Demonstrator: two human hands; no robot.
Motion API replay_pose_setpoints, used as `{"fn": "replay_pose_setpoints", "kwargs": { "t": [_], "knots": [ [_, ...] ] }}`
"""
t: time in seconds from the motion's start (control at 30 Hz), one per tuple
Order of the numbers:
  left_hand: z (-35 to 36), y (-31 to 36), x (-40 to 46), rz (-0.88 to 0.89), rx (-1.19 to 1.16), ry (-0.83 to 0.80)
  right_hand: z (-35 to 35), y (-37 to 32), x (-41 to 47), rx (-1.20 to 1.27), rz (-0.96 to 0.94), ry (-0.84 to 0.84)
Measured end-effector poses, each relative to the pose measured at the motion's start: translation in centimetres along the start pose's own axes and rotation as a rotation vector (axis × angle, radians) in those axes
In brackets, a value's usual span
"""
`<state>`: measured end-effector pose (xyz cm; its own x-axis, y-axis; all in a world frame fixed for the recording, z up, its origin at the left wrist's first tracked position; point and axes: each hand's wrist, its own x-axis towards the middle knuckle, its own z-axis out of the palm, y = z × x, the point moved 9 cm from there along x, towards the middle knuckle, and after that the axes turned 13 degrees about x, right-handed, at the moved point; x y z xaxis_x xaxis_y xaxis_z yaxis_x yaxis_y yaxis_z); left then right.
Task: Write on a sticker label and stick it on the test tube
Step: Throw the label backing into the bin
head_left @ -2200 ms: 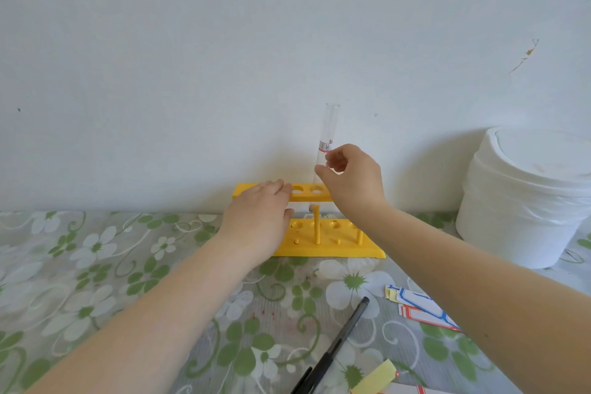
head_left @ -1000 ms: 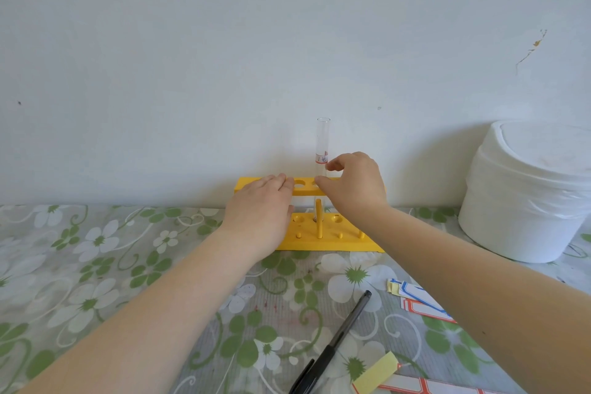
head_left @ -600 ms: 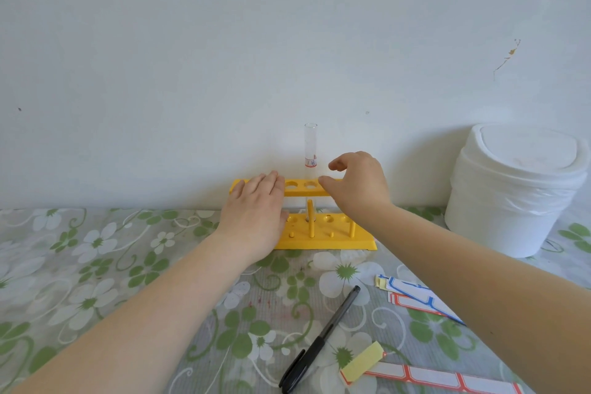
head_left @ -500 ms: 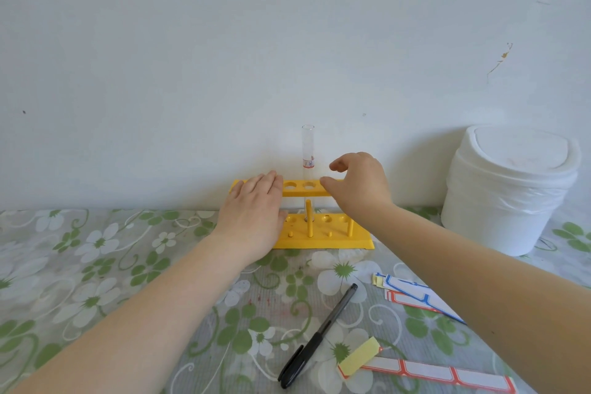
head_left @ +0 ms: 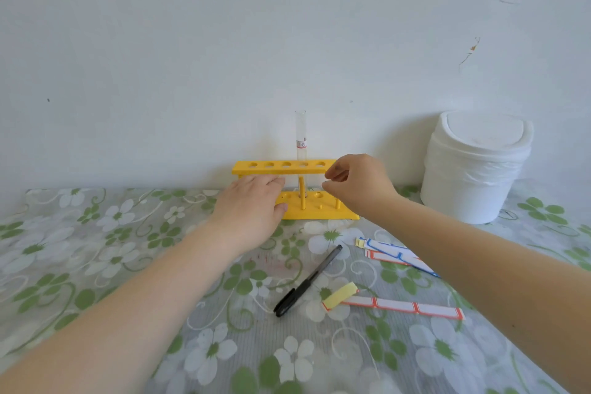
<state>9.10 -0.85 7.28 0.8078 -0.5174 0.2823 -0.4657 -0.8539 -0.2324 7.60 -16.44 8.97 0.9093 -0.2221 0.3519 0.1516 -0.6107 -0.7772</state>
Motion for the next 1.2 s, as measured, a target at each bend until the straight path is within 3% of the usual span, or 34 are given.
{"fn": "replay_pose_setpoints", "kwargs": {
  "t": [0.13, 0.33, 0.5, 0.7, 0.93, 1.2],
  "knots": [
    [-0.7, 1.1, -1.5, 0.026, -0.005, -0.029, 0.5, 0.1, -2.1, 0.015, 0.007, -0.142],
    [-0.8, 2.5, -3.3, 0.07, -0.044, -0.051, 3.1, 0.9, -7.0, -0.153, 0.077, -0.578],
    [-0.4, 3.2, -4.2, 0.088, -0.054, -0.105, 3.9, 1.8, -9.5, -0.289, 0.103, -0.73],
    [0.0, 3.6, -4.2, 0.096, -0.069, -0.136, 4.3, 2.1, -10.4, -0.379, 0.04, -0.717],
    [-0.5, 5.0, -3.5, 0.103, -0.091, -0.136, 2.7, 2.1, -9.9, -0.224, 0.052, -0.628],
    [-2.5, 8.3, -0.6, 0.162, -0.119, -0.09, -4.3, 2.3, -6.3, -0.168, 0.024, -0.354]
  ]
}}
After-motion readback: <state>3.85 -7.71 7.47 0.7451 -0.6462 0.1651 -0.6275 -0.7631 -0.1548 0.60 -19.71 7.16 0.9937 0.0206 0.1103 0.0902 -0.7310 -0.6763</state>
